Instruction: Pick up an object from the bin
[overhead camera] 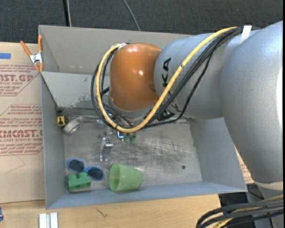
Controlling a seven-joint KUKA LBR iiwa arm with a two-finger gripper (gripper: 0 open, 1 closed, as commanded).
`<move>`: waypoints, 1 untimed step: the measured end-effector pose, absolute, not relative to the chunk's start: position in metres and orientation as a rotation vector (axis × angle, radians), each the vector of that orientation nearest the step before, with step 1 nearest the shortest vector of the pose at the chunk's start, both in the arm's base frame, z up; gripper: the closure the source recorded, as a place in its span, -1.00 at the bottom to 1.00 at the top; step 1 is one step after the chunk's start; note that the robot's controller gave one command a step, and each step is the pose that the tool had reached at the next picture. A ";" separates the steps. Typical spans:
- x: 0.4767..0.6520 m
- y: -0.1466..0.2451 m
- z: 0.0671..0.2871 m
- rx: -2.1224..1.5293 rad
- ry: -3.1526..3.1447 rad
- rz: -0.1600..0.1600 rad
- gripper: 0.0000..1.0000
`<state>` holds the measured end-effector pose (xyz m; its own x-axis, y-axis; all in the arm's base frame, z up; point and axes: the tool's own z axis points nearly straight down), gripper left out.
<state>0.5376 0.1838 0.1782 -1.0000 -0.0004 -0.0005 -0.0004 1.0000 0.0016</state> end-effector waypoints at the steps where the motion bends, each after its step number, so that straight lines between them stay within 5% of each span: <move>1: 0.520 0.186 0.072 -0.550 3.086 0.003 -1.00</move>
Offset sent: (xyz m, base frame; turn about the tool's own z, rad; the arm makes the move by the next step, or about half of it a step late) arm -0.0193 0.0009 -0.1082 -0.3513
